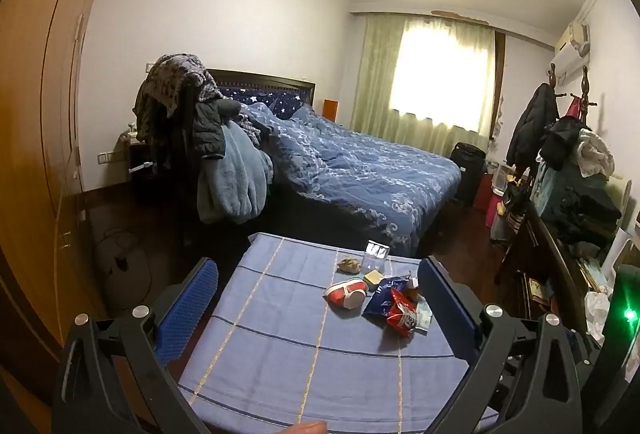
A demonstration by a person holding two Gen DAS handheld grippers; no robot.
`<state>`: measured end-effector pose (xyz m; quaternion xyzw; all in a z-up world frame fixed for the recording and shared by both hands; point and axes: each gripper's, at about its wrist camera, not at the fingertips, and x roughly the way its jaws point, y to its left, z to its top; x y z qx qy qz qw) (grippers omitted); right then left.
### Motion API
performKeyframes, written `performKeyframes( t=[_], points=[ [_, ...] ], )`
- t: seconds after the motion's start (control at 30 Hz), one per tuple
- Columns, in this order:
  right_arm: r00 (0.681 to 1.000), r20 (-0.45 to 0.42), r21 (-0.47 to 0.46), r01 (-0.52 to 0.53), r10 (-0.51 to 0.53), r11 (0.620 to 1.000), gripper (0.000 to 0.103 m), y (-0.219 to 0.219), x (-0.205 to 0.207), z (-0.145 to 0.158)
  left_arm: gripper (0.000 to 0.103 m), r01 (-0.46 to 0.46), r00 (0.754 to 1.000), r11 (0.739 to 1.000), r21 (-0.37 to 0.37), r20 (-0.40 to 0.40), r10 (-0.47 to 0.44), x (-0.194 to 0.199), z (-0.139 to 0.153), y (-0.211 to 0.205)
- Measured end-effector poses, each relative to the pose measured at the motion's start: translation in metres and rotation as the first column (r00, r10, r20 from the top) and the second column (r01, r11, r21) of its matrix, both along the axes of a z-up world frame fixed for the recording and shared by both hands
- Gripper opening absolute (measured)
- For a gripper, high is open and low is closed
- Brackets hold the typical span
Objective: Collect trash
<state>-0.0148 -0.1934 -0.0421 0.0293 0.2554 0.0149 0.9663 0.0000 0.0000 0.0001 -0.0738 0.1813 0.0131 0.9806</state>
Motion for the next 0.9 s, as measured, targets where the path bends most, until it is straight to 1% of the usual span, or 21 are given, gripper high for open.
performKeyframes(
  t=[0.07, 0.37, 0.4, 0.5, 0.63, 0.9],
  points=[
    [1.000, 0.001, 0.000, 0.001, -0.001, 1.000, 0.100, 0.000, 0.000, 0.001, 0.100, 0.000, 1.000, 1.000, -0.012, 0.000, 0.000, 0.000, 0.000, 0.001],
    [1.000, 0.012, -0.001, -0.004, 0.004, 1.000, 0.100, 0.000, -0.004, 0.006, 0.099, 0.003, 1.000, 1.000, -0.010, 0.007, -0.002, 0.001, 0.001, 0.002],
    [1.000, 0.013, -0.001, -0.004, 0.004, 1.000, 0.100, 0.002, -0.004, 0.008, 0.099, 0.001, 1.000, 1.000, -0.006, 0.008, -0.001, 0.002, 0.008, 0.003],
    [1.000, 0.016, -0.003, -0.003, 0.003, 1.000, 0.100, 0.003, -0.004, 0.010, 0.100, 0.000, 1.000, 1.000, -0.008, 0.008, 0.000, 0.005, 0.010, 0.005],
    [1.000, 0.020, -0.003, -0.003, 0.003, 1.000, 0.100, 0.002, -0.005, 0.010, 0.100, 0.000, 1.000, 1.000, -0.001, 0.019, 0.000, -0.003, 0.013, 0.002],
    [1.000, 0.026, -0.004, -0.001, 0.001, 1.000, 0.100, 0.003, -0.006, 0.012, 0.099, 0.003, 1.000, 1.000, -0.001, 0.021, -0.003, -0.005, 0.012, 0.002]
  ],
)
